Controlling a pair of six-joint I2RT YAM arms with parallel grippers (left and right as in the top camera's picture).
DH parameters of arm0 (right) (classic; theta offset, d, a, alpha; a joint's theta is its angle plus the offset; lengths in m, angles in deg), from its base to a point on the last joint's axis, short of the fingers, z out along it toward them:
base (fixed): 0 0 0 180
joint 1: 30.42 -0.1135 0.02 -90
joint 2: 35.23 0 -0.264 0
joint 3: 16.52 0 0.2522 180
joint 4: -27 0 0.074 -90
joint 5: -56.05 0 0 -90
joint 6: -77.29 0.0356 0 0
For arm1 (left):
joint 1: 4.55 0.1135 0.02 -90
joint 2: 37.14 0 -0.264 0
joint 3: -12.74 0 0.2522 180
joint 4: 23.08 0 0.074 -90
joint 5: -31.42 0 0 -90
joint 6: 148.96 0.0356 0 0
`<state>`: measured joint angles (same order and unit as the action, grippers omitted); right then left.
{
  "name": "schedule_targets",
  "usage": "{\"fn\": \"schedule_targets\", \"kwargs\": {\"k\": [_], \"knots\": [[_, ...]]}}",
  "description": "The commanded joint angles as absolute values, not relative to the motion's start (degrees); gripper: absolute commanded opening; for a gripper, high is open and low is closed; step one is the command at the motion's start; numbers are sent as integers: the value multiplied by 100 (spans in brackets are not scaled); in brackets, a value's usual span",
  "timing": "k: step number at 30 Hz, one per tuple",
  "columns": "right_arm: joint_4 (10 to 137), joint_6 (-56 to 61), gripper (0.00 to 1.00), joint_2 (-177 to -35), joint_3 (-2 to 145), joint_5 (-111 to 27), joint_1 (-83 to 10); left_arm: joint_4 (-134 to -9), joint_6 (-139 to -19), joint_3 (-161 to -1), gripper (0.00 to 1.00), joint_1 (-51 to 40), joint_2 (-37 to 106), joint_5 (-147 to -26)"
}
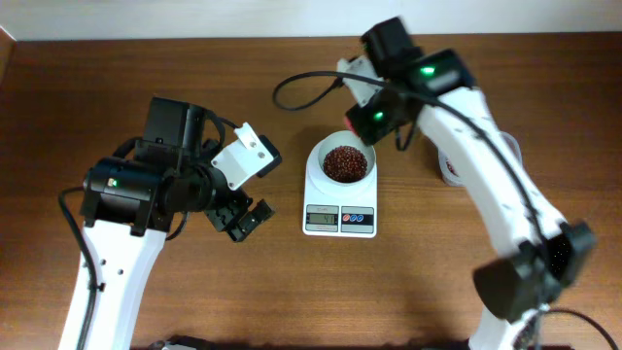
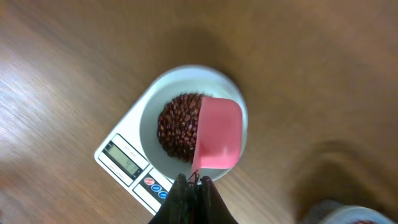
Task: Scoop and weigh 50g on scale
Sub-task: 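Move the empty scoop with the right gripper back to the tub, then dip the pink scoop into the red beans and lift it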
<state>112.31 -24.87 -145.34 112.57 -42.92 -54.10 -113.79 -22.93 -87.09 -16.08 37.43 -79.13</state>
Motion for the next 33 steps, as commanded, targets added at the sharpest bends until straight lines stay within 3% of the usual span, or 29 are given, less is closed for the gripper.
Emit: {"fn": "schedule_targets", "kwargs": {"k": [1,9,12,26,33], "knots": [[11286,-2441,4,-13712,11469,-4423,-4877,-11368,-2206,-8822,99,-1578,3677,-7889],[12046,-2164,4,-13423,11347,-4559,-2188,-11368,-2206,-8822,99,-1578,3677,-7891],[12046,-2164,4,-13548,10896,-4900,-1651,-11366,-2206,-8822,99,-1578,3677,-7891],[9653,-2164,4,-13784,7592,-5590,-1579,-11368,-2206,-8822,99,-1578,3677,-7891],[9576,-2166,4,-13786,7362,-6266,-1577,-11368,-2206,-8822,99,-1578,3677,-7889]]}}
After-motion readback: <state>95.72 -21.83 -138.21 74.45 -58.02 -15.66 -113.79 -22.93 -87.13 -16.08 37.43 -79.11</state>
